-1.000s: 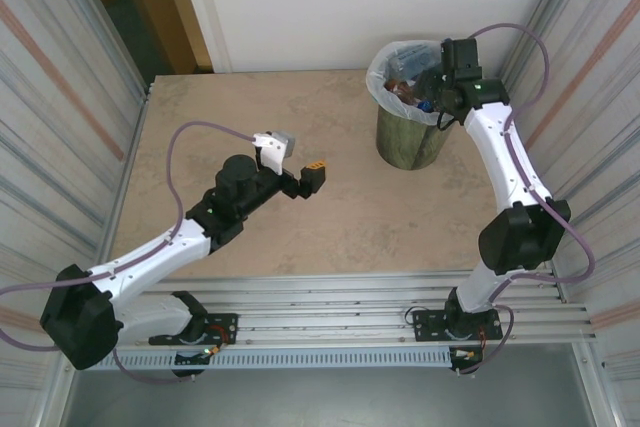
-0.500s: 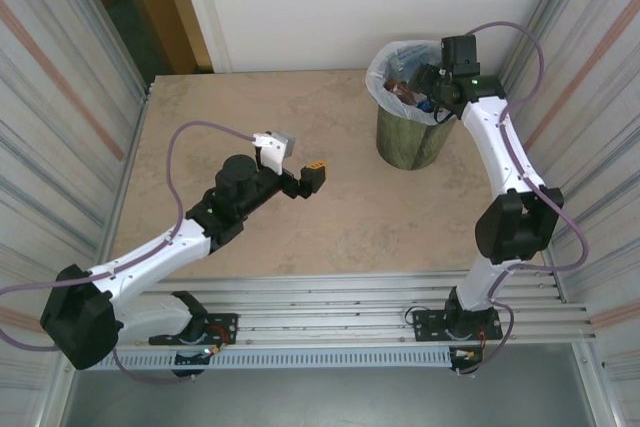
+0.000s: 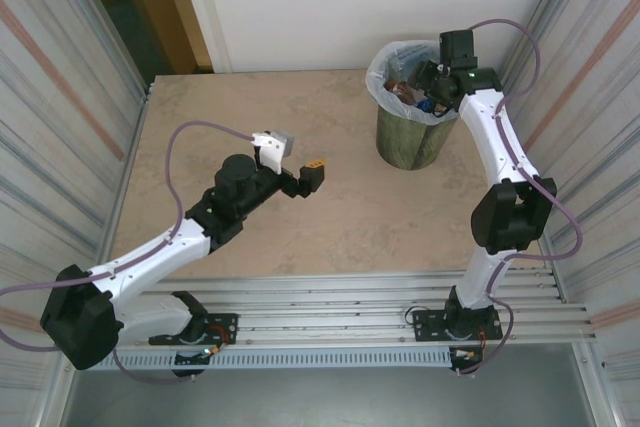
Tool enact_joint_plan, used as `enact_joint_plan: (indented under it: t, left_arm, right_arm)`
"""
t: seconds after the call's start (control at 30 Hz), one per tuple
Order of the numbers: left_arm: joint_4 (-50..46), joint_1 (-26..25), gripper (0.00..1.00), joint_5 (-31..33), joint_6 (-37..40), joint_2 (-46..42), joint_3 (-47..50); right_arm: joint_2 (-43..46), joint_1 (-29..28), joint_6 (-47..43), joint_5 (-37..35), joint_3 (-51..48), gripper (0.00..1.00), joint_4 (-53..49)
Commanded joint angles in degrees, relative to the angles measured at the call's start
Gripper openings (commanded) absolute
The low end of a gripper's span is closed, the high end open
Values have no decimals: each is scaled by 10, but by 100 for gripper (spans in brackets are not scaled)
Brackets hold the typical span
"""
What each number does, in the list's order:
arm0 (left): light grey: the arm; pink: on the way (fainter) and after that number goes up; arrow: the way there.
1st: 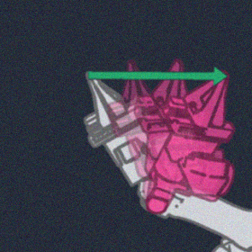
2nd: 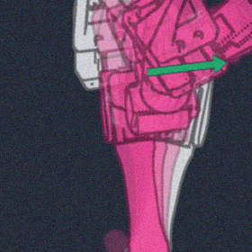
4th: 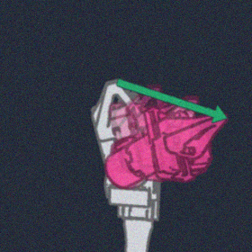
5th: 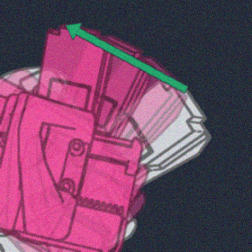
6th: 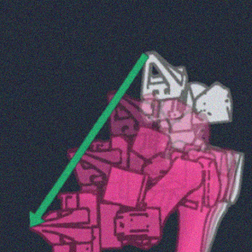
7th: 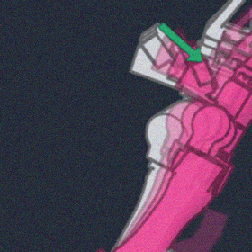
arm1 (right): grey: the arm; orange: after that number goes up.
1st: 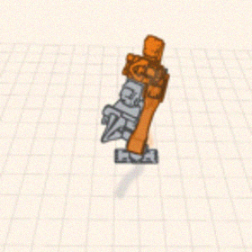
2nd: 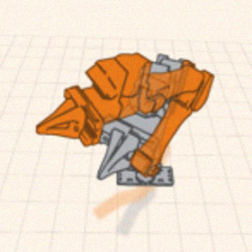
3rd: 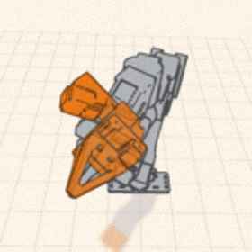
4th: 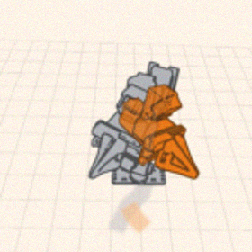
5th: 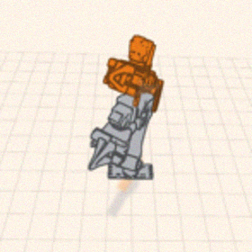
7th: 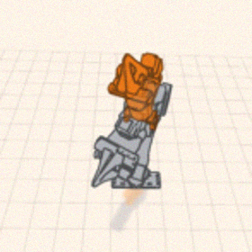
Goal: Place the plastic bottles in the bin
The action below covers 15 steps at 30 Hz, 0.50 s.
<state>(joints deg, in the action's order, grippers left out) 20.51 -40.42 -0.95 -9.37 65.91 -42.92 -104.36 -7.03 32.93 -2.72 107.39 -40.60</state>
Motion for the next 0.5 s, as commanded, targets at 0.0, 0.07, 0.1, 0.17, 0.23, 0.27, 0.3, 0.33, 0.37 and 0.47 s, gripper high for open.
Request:
enact_joint_plan:
  t: [0.0, 0.07, 0.1, 0.17, 0.23, 0.27, 0.3, 0.33, 0.37, 0.47]
  left_arm:
    - [23, 6, 99, 4, -10, -8, 9]
    - [23, 7, 99, 4, -10, -11, 10]
    - [23, 7, 99, 5, -10, -13, 10]
    - [25, 7, 99, 7, -10, -15, 13]
    - [25, 7, 99, 8, -10, -18, 14]
    - [25, 7, 99, 8, -10, -19, 13]
    - [24, 8, 99, 9, -10, -20, 13]
    - [24, 8, 99, 8, -10, -23, 15]
    - [24, 8, 99, 8, -10, -24, 15]
    - [22, 8, 99, 8, -9, -25, 15]
  right_arm:
    - [-2, 3, 16, 11, 13, 56, -3]
    - [2, 2, 20, 7, 10, 53, -3]
    - [5, 3, 21, 5, 8, 53, -1]
    - [17, 2, 27, 4, -4, 49, 1]
    - [33, 1, 34, -6, -30, 42, 8]
    - [44, 2, 39, -11, -41, 37, 14]
    - [53, 2, 42, -15, -52, 34, 20]
    - [65, 1, 46, -22, -64, 32, 26]
    - [74, 1, 49, -29, -73, 30, 31]
    - [101, -1, 54, -51, -90, 28, 33]
